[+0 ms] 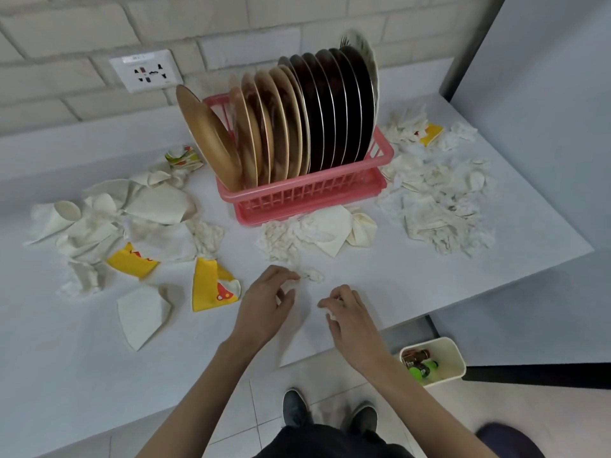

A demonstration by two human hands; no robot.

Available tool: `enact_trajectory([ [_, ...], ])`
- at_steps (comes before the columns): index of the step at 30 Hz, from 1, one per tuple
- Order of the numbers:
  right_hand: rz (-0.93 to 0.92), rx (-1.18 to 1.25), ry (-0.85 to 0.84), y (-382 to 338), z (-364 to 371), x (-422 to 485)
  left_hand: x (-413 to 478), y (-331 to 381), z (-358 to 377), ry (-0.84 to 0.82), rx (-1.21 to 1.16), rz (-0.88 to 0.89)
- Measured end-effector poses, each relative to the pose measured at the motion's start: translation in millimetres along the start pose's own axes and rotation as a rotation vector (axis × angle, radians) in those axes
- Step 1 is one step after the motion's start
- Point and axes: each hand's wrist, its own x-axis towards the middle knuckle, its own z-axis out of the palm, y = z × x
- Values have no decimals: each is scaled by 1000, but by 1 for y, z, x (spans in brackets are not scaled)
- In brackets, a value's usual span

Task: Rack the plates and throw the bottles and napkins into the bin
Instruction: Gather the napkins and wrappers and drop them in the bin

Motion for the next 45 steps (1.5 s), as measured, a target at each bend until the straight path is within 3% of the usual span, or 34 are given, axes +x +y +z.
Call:
enact_trajectory([
  [11,134,274,51,8,-11,9,30,0,17,-191,202,-4],
  [15,199,312,58,6,-13,16,18,0,10,-144,19,38],
  [20,204,293,86,9,-11,20,-2,6,-4,-46,-233,-70],
  [27,231,289,42,9,-15,22,-16,-7,-3,29,-218,-281],
  [33,220,323,12,13,-20,21,-17,-2,-2,47,-355,-257],
  [38,294,581,30,5,-30,18,-17,-4,3,53,-466,-266],
  [45,321,619,84,-4,-19,7,-14,4,1,-47,-645,-322],
])
